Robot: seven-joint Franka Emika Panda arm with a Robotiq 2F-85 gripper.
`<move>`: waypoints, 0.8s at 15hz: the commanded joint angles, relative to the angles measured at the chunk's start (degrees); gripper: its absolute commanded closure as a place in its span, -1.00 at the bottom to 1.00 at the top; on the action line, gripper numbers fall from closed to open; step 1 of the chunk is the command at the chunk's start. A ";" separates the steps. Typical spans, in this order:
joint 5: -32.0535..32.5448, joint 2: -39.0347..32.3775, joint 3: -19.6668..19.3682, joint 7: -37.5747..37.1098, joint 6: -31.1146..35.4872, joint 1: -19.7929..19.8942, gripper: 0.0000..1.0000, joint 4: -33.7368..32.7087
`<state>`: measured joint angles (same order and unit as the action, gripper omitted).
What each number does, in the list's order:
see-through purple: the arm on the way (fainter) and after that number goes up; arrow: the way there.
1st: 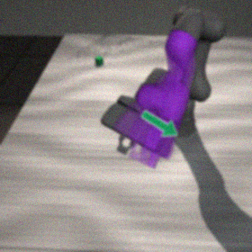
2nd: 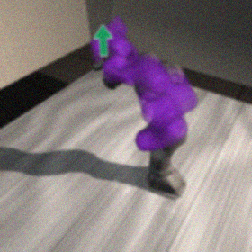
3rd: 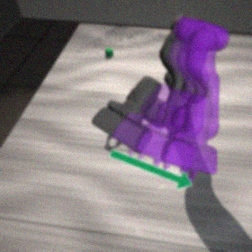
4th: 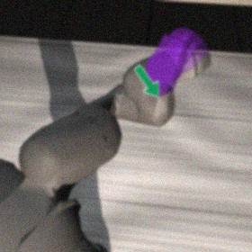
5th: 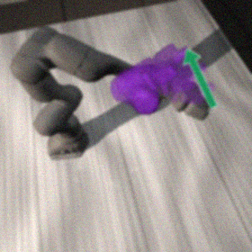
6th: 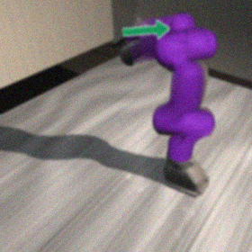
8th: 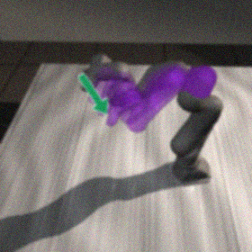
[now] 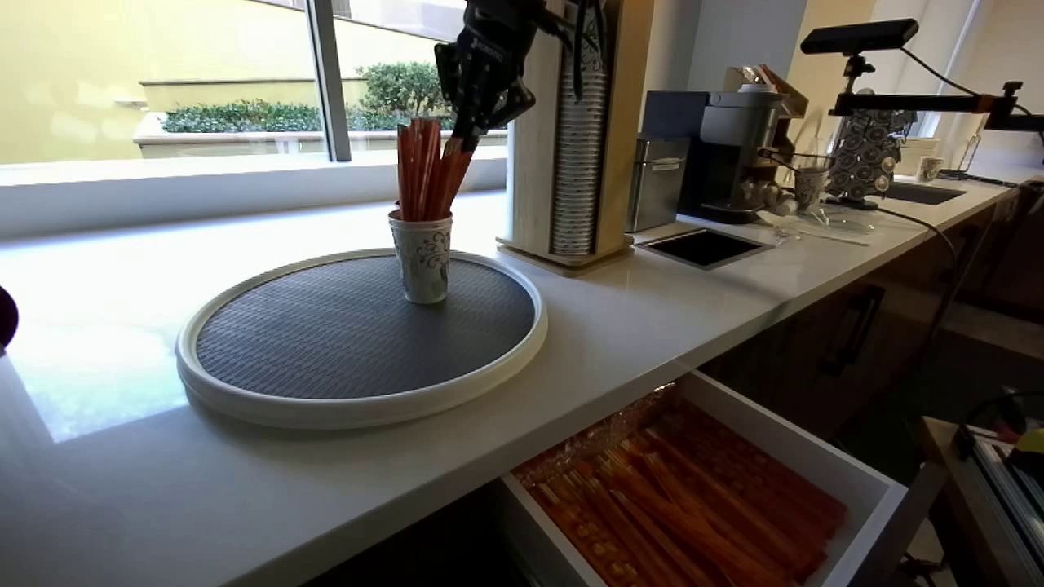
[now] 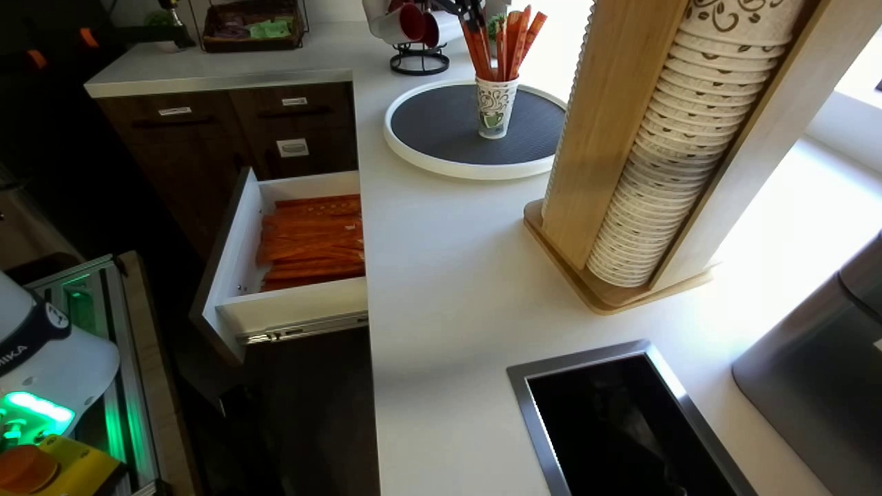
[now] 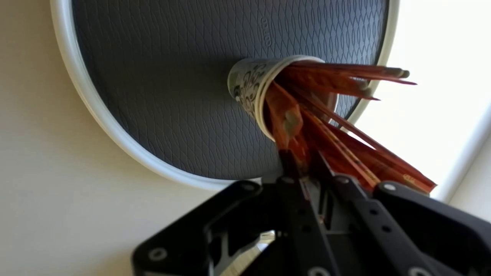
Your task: Pick one pack of chopsticks and place it in the drawer
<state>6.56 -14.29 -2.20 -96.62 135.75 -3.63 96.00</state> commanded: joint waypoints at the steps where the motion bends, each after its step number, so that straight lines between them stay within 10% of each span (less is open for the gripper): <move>1: 1.27 0.70 -0.85 -1.87 0.11 -1.05 0.94 -0.10; 12: 0.75 2.82 -0.58 -2.71 -2.30 -0.96 0.94 -0.29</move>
<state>6.56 -12.41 -2.36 -97.06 135.53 -3.81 95.88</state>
